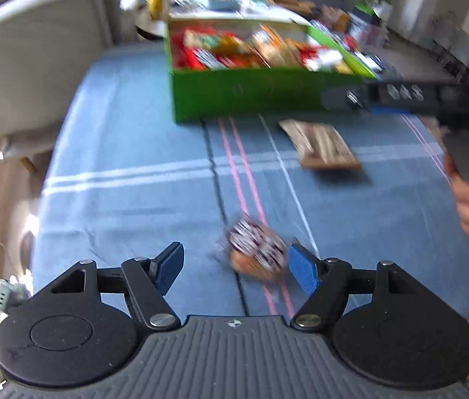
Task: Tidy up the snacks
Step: 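Reach the left tool to the round-labelled cookie bag while the right tool reaches the beige bread bag, then grasp the round-labelled cookie bag with the left tool while the right tool grasps the beige bread bag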
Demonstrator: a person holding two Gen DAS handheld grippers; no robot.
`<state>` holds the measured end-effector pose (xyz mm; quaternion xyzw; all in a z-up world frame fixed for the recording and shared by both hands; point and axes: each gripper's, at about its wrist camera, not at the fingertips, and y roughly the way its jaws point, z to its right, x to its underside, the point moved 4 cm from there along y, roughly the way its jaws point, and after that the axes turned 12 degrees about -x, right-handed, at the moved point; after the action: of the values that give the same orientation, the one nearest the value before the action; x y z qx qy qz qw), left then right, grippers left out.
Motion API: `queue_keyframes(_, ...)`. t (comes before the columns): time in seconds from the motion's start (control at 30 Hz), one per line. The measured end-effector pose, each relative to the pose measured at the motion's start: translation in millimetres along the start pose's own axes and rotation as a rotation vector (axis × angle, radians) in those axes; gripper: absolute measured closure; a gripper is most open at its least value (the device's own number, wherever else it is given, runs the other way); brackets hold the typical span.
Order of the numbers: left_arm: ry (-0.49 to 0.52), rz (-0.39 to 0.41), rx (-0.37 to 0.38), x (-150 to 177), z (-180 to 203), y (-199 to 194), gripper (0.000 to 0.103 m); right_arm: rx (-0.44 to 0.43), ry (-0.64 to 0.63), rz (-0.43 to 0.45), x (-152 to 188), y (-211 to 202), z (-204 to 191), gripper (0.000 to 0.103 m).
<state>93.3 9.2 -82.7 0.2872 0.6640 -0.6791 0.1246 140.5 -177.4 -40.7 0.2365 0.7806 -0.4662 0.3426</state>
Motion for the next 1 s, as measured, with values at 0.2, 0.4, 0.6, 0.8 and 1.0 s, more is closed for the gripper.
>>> queue_keyframes(0.2,0.010,-0.094,0.027,4.3,18.6,23.3,0.037,-0.012,0.005,-0.011,6.3,0.3,-0.7,0.022)
queue_keyframes(0.4,-0.017,-0.078,-0.003,-10.5,26.7,34.2,0.036,-0.004,0.020,-0.025,12.5,1.8,5.5,0.022)
queue_keyframes(0.6,0.033,-0.036,-0.007,-24.1,42.7,43.0,0.036,-0.009,0.050,-0.024,15.4,2.3,11.9,0.022)
queue_keyframes(0.8,0.134,0.047,-0.018,-23.9,60.5,43.3,0.043,-0.012,0.057,-0.017,15.5,0.0,14.3,0.022)
queue_keyframes(1.0,0.152,0.101,-0.030,-24.5,56.3,34.7,0.068,-0.009,0.077,-0.012,16.3,-1.2,21.2,0.022)
